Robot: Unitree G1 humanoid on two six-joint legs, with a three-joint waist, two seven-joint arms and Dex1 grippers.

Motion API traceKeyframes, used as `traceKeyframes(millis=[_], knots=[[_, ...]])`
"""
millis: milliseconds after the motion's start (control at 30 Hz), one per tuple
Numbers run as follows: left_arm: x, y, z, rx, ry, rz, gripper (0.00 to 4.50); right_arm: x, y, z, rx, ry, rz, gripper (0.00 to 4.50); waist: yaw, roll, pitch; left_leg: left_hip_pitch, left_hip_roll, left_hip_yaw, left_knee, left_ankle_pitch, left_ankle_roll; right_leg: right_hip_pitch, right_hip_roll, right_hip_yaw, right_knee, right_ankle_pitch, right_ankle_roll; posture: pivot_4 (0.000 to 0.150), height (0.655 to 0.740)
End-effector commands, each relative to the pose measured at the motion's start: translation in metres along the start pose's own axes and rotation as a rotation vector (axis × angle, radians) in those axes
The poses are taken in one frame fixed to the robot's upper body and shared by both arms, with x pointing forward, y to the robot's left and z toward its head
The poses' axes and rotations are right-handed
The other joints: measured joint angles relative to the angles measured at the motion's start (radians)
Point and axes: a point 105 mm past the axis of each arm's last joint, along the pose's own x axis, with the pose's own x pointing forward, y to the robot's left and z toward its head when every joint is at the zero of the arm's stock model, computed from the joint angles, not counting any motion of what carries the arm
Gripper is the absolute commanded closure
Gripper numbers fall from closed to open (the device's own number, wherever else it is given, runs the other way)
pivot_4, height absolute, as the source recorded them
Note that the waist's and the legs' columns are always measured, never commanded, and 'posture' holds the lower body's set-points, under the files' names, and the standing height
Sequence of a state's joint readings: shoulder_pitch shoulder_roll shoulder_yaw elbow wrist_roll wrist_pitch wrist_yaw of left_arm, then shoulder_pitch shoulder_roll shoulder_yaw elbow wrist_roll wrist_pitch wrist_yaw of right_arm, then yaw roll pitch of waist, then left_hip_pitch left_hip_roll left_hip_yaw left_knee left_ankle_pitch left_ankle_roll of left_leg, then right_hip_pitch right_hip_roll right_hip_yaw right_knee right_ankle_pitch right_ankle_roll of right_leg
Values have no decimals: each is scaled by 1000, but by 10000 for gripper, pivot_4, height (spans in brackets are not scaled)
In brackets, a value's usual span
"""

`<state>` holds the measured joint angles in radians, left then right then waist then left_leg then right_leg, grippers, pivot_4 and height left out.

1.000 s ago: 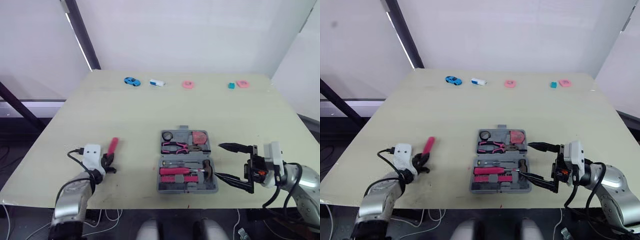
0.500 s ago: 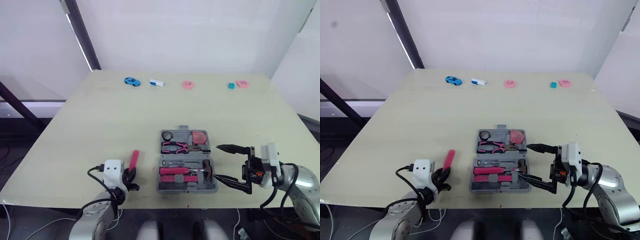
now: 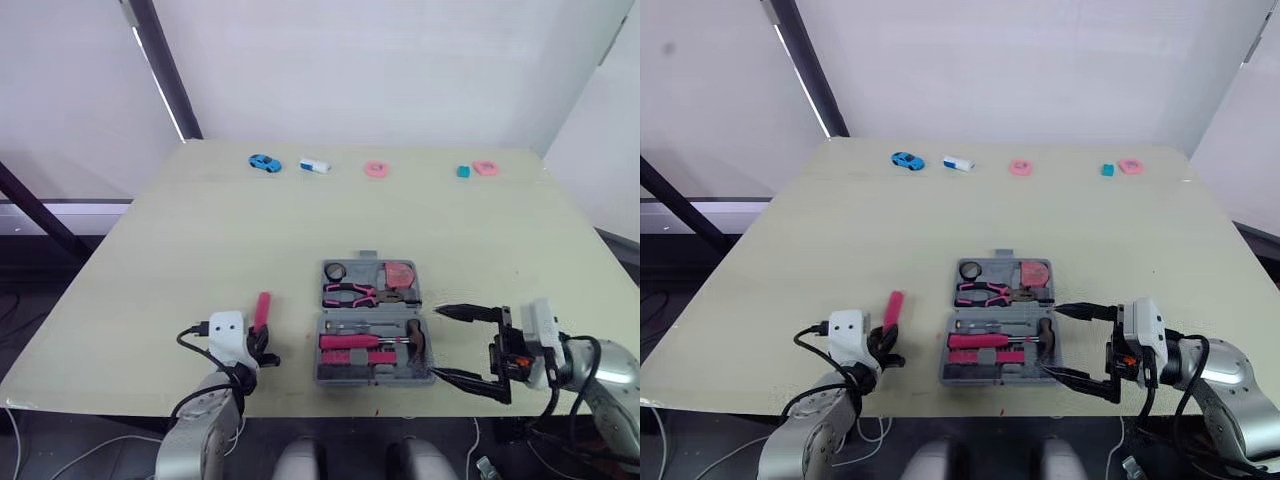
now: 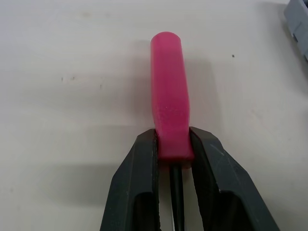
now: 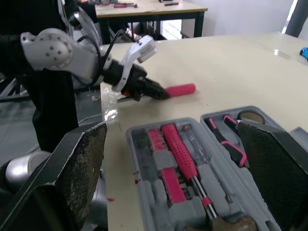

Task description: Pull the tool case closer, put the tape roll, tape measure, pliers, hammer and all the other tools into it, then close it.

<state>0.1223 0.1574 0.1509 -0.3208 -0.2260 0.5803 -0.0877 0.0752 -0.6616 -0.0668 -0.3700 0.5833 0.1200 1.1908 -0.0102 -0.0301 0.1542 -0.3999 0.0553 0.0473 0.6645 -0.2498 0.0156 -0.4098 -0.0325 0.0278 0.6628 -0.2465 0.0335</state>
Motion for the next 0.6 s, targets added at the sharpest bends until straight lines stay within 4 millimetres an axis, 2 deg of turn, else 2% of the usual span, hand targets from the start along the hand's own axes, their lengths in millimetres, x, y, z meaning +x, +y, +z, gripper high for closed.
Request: traceKeyframes(millis=[33, 267, 600], knots=[[-2, -1, 11, -5, -54, -15, 40237, -4, -4, 9, -43, -18, -18, 0, -1, 0, 0, 0, 0, 0, 0, 0, 0, 0, 0, 0, 0, 0, 0, 1500, 7400], [-10, -6, 25, -5, -100, -70, 40237, -4, -2, 9, -39, -15, -27, 0, 1, 0, 0, 0, 0, 0, 0, 0, 0, 0, 0, 0, 0, 0, 0, 1500, 7400], [-8, 0, 21, -10, -84, -47, 40237, -1, -1, 10, -41, -19, -43, 0, 0, 0, 0, 0, 0, 0, 0, 0, 0, 0, 0, 0, 0, 0, 0, 1500, 7400]])
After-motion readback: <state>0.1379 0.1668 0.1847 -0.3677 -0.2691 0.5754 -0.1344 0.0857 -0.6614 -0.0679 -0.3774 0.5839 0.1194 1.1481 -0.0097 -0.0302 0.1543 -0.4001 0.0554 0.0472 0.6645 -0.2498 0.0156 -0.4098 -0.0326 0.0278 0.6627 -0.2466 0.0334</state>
